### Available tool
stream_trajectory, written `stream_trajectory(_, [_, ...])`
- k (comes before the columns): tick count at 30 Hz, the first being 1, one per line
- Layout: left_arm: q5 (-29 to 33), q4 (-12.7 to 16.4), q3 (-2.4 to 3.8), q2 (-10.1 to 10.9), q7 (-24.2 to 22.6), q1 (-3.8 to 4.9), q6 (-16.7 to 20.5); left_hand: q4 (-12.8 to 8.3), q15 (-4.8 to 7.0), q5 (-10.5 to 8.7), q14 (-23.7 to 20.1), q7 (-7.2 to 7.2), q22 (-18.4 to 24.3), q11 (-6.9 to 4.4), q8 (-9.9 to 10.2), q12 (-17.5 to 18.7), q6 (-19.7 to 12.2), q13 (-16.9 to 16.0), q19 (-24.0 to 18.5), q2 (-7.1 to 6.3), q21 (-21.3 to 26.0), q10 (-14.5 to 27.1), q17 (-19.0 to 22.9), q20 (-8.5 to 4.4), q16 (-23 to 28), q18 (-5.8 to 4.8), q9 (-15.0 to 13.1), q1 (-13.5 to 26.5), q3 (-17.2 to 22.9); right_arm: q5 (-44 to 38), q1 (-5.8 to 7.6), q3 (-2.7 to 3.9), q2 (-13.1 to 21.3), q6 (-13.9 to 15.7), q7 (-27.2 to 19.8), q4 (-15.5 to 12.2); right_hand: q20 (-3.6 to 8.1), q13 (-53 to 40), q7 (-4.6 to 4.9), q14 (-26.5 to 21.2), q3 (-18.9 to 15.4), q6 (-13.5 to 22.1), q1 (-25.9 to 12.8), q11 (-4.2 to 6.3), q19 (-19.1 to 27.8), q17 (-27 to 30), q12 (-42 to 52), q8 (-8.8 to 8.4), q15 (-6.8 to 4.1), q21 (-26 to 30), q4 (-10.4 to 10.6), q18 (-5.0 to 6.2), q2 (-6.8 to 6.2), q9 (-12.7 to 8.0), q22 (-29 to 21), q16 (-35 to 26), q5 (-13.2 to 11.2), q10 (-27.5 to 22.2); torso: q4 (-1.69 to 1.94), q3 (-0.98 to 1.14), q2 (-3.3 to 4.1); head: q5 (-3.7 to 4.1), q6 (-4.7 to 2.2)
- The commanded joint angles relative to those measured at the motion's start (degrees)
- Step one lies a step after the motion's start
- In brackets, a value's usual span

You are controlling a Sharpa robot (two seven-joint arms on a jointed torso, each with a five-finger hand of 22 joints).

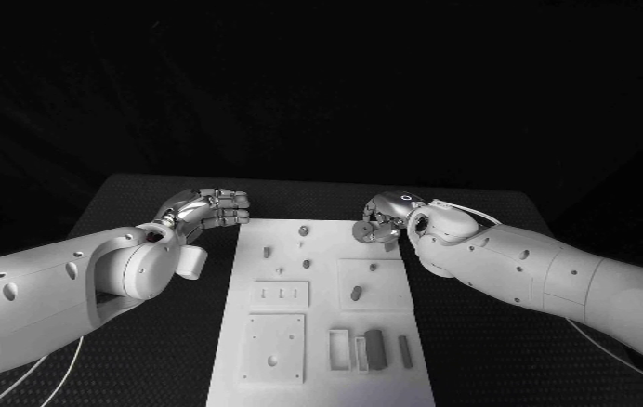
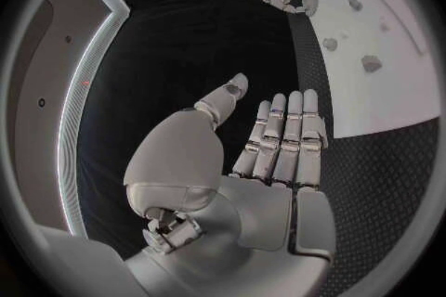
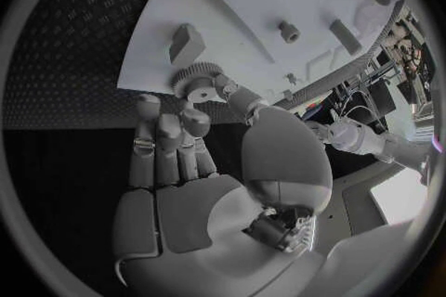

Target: Assemble the parts on the task board

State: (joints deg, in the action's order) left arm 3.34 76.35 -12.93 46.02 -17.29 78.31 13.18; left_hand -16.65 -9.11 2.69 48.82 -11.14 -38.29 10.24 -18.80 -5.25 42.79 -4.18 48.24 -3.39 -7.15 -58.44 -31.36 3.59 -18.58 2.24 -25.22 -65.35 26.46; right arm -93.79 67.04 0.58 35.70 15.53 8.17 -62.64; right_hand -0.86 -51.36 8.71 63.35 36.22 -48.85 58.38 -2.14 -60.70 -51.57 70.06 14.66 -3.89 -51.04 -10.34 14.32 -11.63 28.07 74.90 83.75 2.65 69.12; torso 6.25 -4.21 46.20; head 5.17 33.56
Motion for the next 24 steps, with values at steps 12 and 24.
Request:
stream_trajectory(12, [0.2,0.3,0.06,0.0,-0.4,0.06,-0.8,0.0,-0.38,0.19,0.1,-0.64,0.1,0.05,0.4,0.4,-0.6,0.1,0.0,0.22,0.3,0.4,-0.1,0.17,0.3,0.64,0.1,0.1,-0.2,-0.3,-0.33,-0.15,-0.3,-2.1,-0.5,0.3,0.12,0.0,-0.19,0.2,0.3,-0.2,0.2,0.12,-0.3,0.0,0.4,0.13,-0.15,-0.2,0.6,0.68,0.51,0.1,0.8,0.4,0.1,-0.1,-0.04,0.03,0.04,-0.17,0.25])
stream_trajectory(24, [0.2,0.4,0.07,0.2,-0.3,0.06,-0.8,0.0,-0.38,0.18,0.1,-0.64,0.1,0.05,0.4,0.4,-0.6,0.1,0.1,0.22,0.3,0.4,-0.2,0.17,0.3,0.65,0.1,0.1,-0.2,-2.8,-0.38,-0.15,-0.4,-2.5,0.9,0.3,0.3,-0.1,-1.73,0.3,-0.4,-4.2,1.8,1.64,0.0,-0.1,0.7,2.36,-1.58,-0.8,-5.8,0.68,8.78,1.3,1.1,1.0,0.1,0.3,-0.05,0.0,0.0,-0.22,0.29])
